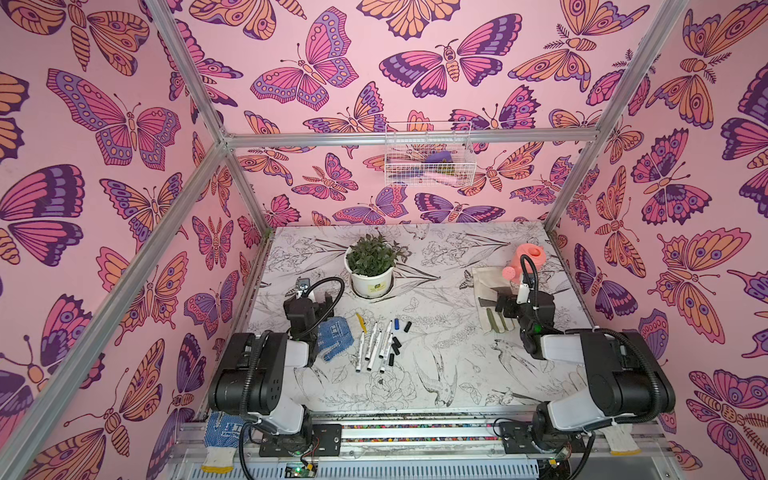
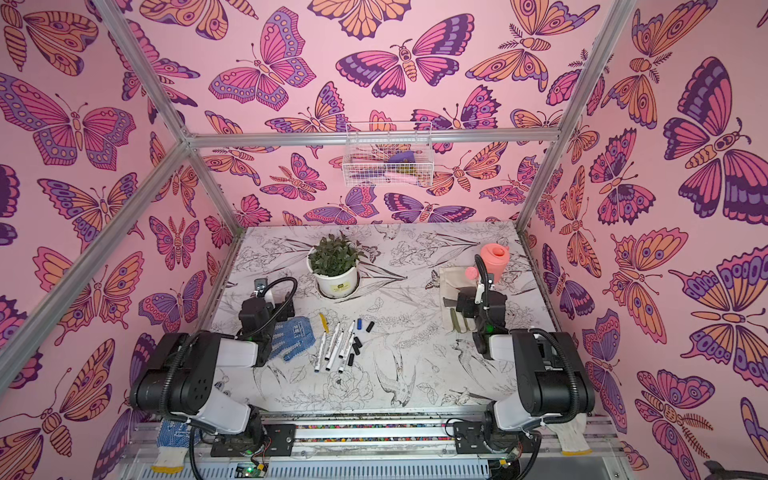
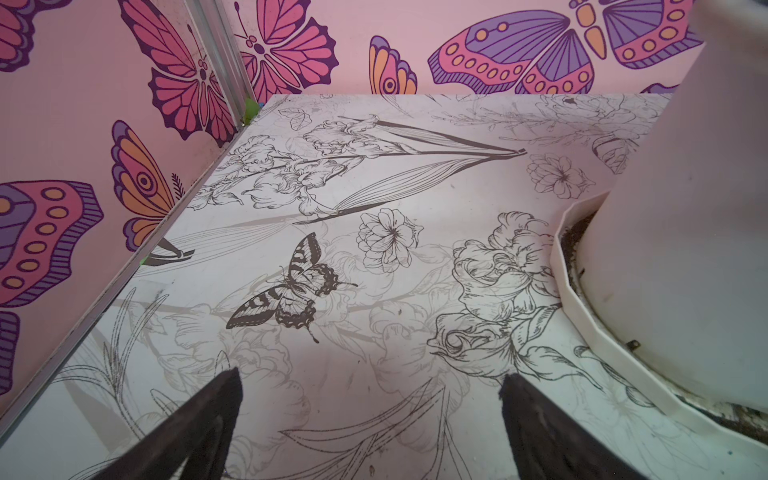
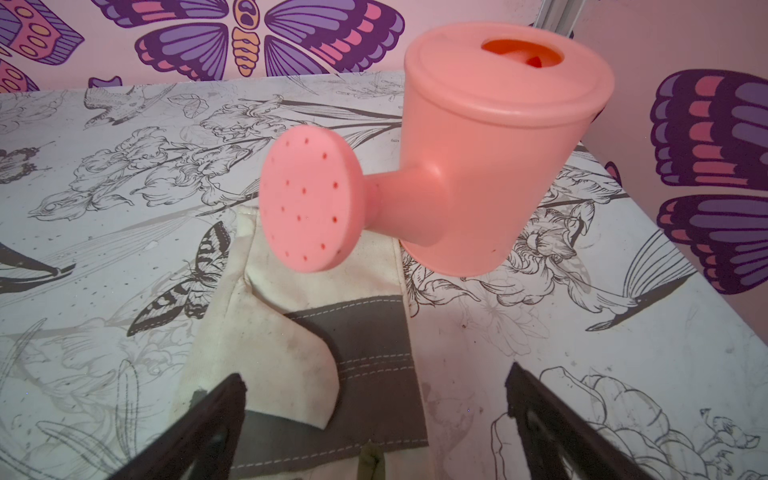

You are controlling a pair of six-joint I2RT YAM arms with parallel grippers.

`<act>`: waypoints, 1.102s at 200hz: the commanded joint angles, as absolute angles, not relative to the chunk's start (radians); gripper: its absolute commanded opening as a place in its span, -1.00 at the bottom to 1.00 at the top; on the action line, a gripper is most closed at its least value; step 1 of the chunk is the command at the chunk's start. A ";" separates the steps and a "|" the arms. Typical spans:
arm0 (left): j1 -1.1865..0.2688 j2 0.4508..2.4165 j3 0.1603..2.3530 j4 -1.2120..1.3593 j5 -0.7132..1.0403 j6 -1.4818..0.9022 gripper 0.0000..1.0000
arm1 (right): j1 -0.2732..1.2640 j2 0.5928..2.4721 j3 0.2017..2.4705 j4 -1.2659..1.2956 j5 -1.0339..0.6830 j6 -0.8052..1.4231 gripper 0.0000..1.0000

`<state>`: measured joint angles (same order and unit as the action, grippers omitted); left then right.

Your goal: Insert the pens into the pen caps

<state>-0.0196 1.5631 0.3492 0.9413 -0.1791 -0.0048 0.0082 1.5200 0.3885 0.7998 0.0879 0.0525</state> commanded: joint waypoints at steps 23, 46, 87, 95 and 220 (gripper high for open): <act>-0.020 1.555 0.359 0.939 -0.167 0.001 0.97 | 0.004 1.508 0.407 0.802 0.084 0.061 0.98; -0.020 1.555 0.359 0.940 -0.168 0.000 0.97 | 0.005 1.508 0.407 0.802 0.085 0.061 0.98; -0.020 1.554 0.357 0.943 -0.167 0.002 0.98 | 0.005 1.505 0.403 0.804 0.086 0.063 0.98; -0.020 1.555 0.357 0.941 -0.167 0.002 0.97 | 0.005 1.505 0.403 0.805 0.087 0.064 0.98; -0.179 1.189 0.603 0.293 -0.474 -0.144 0.98 | 0.048 1.207 0.663 0.232 0.223 0.338 0.34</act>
<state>-0.0994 1.2755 0.6090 0.4908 -0.2722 -0.0322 0.0166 1.2743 0.6147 0.4320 0.1757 0.1635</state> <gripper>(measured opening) 0.989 0.680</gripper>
